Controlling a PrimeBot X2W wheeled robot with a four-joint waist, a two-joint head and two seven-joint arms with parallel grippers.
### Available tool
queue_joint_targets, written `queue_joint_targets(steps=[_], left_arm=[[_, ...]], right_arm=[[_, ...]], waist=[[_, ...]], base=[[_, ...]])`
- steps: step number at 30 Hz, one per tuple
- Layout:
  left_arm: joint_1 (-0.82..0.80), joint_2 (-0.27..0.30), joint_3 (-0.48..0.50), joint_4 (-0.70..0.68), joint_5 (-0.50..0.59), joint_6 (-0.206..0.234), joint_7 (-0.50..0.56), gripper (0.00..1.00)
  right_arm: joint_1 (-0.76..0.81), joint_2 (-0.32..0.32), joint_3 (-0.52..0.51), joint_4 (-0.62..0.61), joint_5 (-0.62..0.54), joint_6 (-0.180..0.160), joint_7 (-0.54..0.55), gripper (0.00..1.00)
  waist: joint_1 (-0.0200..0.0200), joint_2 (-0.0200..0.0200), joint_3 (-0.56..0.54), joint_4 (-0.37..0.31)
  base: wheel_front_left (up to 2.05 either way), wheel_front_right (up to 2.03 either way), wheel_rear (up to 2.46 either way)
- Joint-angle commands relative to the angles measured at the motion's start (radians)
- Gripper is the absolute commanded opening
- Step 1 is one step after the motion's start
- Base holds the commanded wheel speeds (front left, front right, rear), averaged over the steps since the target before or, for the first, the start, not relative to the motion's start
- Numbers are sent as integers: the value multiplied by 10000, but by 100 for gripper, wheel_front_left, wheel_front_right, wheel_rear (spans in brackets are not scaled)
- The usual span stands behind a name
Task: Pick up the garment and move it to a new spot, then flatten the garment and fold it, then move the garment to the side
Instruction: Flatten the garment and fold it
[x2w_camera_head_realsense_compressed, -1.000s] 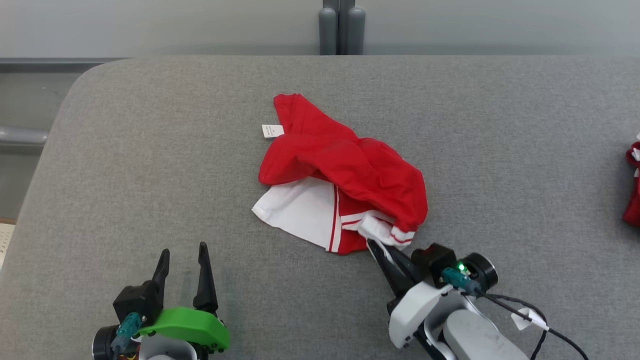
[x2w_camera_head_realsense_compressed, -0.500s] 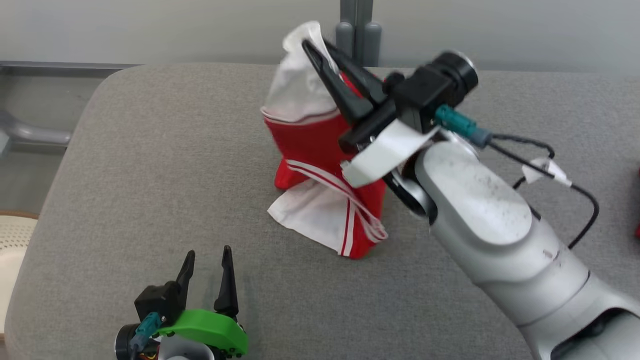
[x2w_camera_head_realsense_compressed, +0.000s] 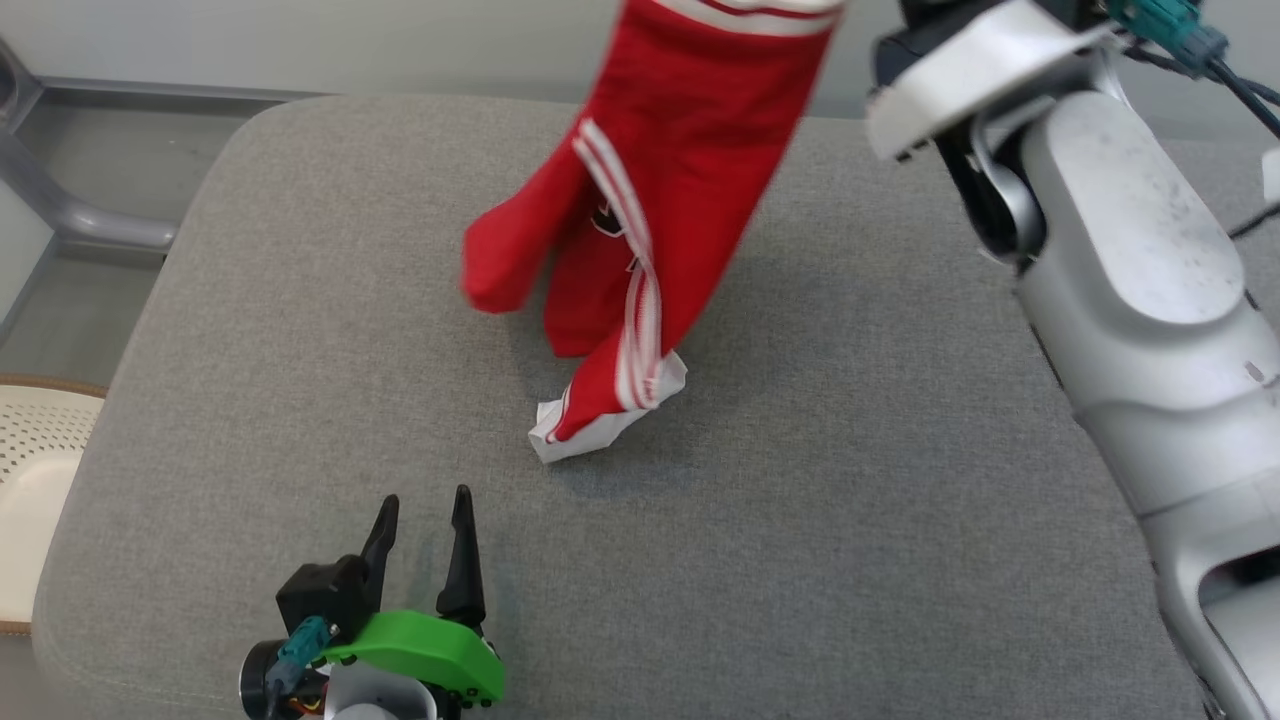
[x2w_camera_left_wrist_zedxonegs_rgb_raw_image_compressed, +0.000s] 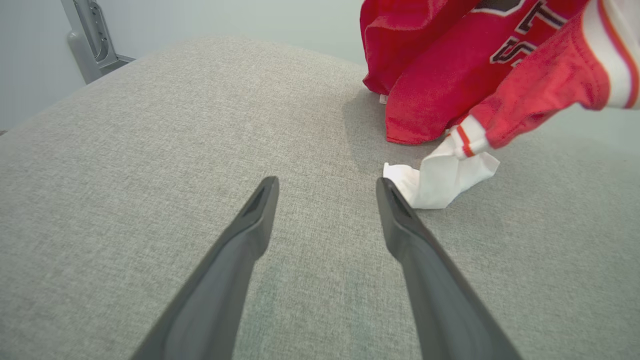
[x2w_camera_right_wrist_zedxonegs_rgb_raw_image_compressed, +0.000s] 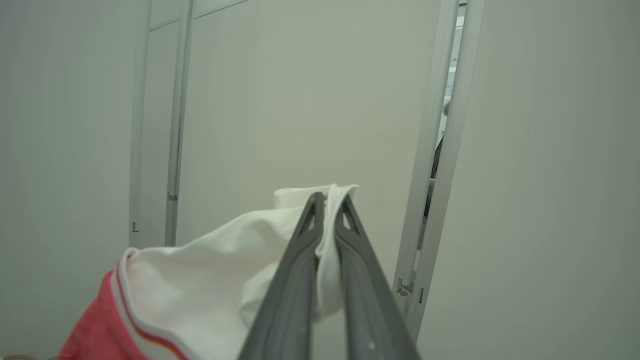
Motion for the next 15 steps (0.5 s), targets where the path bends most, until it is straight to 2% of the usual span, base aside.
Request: queue_joint_targets(steps=[1, 6, 7, 8, 9, 10, 12, 15], left_arm=[[-205, 36, -29, -21, 29, 16, -2, 100], [-421, 38, -117, 47, 171, -52, -2, 100], [-445, 36, -125, 46, 219, -67, -2, 100], [-471, 38, -119, 56, 253, -77, -2, 100], [-491, 38, -101, 79, 276, -91, -2, 100], [-521, 38, -62, 92, 285, -99, -2, 100], [-554, 36, -8, 140, 388, -142, -2, 100], [-569, 36, 45, 205, 481, -167, -2, 100]], right_arm=[[514, -390, -253, 416, -255, -14, 0, 0], [1729, -1686, -1981, 2259, -902, -14, -3, 0], [1858, -1845, -2312, 2578, -1061, -14, -3, 13], [2014, -1981, -2726, 2962, -1225, -14, -5, 45], [2121, -2046, -3070, 3221, -1344, -13, -3, 65], [2232, -2103, -3423, 3471, -1550, -13, -3, 100], [2369, -2105, -4044, 3821, -1797, -14, -3, 100], [2518, -1825, -4451, 3650, -2320, -13, -3, 100]], waist=[[0, 0, 265, 3], [0, 0, 587, -4], [0, 0, 637, -10], [0, 0, 684, -27], [0, 0, 720, -61], [0, 0, 753, -102], [0, 0, 775, -195], [0, 0, 747, -349]], base=[[0, 0, 0], [0, 0, 0], [0, 0, 0], [0, 0, 0], [0, 0, 0], [0, 0, 0], [0, 0, 0], [0, 0, 0]])
